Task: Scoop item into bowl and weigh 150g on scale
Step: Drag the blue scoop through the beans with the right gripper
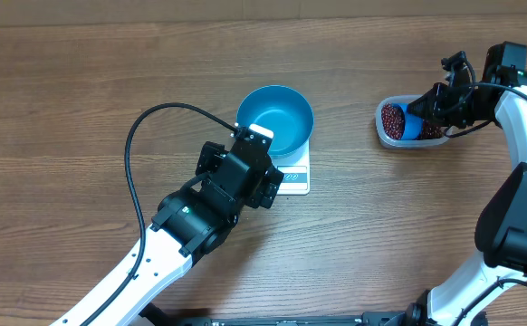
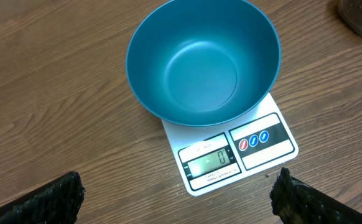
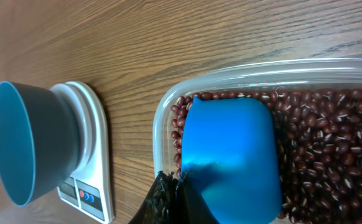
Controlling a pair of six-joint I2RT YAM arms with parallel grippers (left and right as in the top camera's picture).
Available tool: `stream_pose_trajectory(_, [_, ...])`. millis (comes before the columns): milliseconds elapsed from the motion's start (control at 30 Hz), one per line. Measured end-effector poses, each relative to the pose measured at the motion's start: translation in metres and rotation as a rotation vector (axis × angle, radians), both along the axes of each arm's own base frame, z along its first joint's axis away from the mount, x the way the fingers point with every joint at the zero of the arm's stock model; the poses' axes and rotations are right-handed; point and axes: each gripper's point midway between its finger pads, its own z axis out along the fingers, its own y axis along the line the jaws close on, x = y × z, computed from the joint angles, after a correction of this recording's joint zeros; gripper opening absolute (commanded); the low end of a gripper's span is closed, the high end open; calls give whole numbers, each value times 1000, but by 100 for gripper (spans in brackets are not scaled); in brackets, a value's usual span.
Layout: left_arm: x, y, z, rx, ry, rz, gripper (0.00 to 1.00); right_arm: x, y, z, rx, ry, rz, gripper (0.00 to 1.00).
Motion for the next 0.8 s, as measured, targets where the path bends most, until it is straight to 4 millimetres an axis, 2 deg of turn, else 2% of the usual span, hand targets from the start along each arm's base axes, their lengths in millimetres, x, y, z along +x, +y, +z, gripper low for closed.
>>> stream_pose_trajectory(333, [0,0,0,0,0,0,100,1,-3,-1,55,2,-8,4])
stream_pose_trajectory(533, [0,0,0,0,0,0,100,-5,-20,-5,83,26,-51,4])
stream_pose_trajectory(800, [0,0,0,0,0,0,100,-14,-27,-13,59,71,-60,4])
